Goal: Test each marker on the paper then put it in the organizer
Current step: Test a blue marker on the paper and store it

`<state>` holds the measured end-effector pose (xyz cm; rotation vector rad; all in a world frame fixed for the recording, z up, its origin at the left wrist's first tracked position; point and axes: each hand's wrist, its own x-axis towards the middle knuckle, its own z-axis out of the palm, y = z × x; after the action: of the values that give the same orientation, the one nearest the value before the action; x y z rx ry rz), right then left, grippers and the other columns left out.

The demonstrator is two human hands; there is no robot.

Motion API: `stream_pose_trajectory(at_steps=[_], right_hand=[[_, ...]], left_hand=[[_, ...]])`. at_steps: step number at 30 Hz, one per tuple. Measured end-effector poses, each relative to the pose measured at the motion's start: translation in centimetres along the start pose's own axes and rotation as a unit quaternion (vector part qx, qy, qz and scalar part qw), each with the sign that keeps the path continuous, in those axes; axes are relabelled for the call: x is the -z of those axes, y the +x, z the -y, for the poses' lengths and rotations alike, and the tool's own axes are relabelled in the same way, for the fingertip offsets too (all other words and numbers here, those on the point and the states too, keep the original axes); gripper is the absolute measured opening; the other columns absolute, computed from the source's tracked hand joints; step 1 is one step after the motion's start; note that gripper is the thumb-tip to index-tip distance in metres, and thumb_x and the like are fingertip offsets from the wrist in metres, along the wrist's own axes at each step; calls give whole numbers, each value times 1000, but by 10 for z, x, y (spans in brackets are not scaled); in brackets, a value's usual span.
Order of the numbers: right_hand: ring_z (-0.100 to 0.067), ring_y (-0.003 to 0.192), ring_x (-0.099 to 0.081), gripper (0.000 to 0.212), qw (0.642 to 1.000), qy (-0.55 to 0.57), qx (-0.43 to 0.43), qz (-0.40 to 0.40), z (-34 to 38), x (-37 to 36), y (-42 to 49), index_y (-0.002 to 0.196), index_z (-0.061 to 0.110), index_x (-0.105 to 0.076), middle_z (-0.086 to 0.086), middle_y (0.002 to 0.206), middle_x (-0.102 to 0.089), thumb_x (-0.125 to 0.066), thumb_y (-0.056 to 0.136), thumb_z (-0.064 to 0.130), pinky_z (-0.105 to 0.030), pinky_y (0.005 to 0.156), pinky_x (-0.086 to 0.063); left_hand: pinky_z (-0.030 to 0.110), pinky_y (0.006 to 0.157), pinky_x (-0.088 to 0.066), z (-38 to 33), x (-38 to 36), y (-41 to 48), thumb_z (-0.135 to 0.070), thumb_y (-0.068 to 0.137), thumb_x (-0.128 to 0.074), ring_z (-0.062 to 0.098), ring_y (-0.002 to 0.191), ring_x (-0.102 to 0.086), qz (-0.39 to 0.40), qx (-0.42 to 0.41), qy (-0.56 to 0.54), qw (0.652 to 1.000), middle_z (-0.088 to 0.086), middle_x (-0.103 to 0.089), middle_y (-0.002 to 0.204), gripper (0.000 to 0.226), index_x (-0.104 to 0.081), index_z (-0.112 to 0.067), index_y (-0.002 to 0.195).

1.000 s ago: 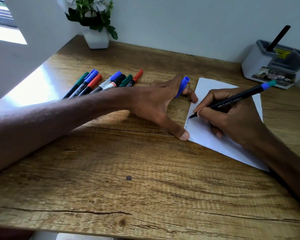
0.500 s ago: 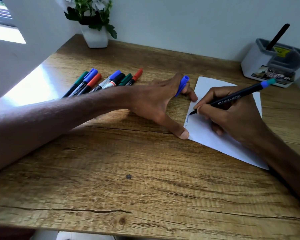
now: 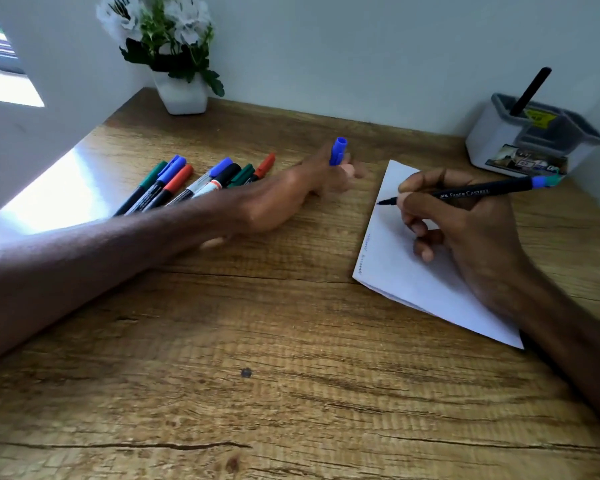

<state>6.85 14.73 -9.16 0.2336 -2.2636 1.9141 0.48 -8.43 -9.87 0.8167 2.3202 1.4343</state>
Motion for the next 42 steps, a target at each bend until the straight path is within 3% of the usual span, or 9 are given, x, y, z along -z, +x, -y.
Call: stream_pose_trajectory(at_steps=[2, 4, 6, 9, 13, 26, 30, 35, 42], right_hand=[[-22, 61, -54, 8, 1000, 10, 13, -16, 1, 2, 1, 97, 1, -72, -15, 75, -66, -73, 90, 6, -27, 43, -45], [-21, 64, -58, 13, 999, 5, 37, -31, 3, 4, 1, 99, 2, -73, -12, 77, -69, -75, 90, 10, -27, 45, -47], [-20, 71, -62, 18, 998, 13, 44, -35, 4, 6, 3, 103, 3, -74, -10, 82, -71, -74, 90, 15, -27, 48, -49], [-25, 79, -64, 24, 997, 69, 44, 1, 8, 10, 4, 111, 0, -71, -15, 91, -71, -64, 97, 19, -29, 51, -51], [-26, 73, -63, 24, 994, 70, 79, 25, 13, 13, 3, 106, 1, -71, -16, 87, -70, -54, 94, 13, -29, 50, -50], [-27, 72, -65, 21, 995, 27, 77, 48, 7, 10, 2, 107, -1, -72, -18, 86, -72, -58, 96, 9, -28, 48, -51], [-26, 71, -66, 18, 996, 12, 65, 55, 6, 8, 2, 108, -2, -72, -20, 86, -73, -57, 98, 3, -29, 47, -51], [-27, 69, -71, 19, 997, 5, 62, 47, 10, 4, 1, 102, -3, -69, -18, 86, -76, -66, 90, 11, -29, 46, -54], [-9, 59, -66, 14, 993, -40, 92, 54, 11, 4, 4, 93, 2, -79, -4, 82, -77, -79, 81, 9, -23, 44, -50]], left_hand=[[40, 94, -45, 5, -2, 0, -48, 101, -36, 4, 93, -54, -74, -29, 11, 997, -15, -60, 98, 38, -63, -23, 112], [46, 83, -47, 4, -5, -2, -42, 107, -36, 11, 81, -52, -118, -63, 47, 990, 0, -57, 87, 37, -58, -14, 98], [34, 76, -46, 2, -9, -3, -38, 111, -36, 13, 75, -52, -126, -96, 117, 980, 5, -57, 83, 37, -53, -10, 93], [15, 65, -36, 1, -15, -3, -32, 110, -42, 9, 74, -51, -124, -136, 253, 950, -5, -53, 77, 29, -52, -9, 95], [18, 65, -34, 6, -16, 1, -34, 110, -42, 9, 74, -51, -99, -153, 281, 942, -11, -52, 78, 23, -49, -18, 95], [13, 73, -39, 7, -14, 3, -33, 109, -43, 2, 84, -53, -63, -180, 300, 935, -15, -56, 88, 16, -54, -22, 106], [21, 73, -43, 7, -15, 2, -35, 109, -42, 4, 82, -53, -51, -187, 305, 932, -9, -57, 90, 18, -54, -23, 106], [30, 72, -46, -1, -15, -2, -41, 110, -36, 6, 78, -53, -37, -190, 310, 931, -12, -56, 88, 18, -47, -30, 102], [45, 62, -46, -7, -19, -5, -44, 109, -32, 16, 63, -54, -45, -202, 340, 918, -5, -57, 73, 32, -52, -22, 99]])
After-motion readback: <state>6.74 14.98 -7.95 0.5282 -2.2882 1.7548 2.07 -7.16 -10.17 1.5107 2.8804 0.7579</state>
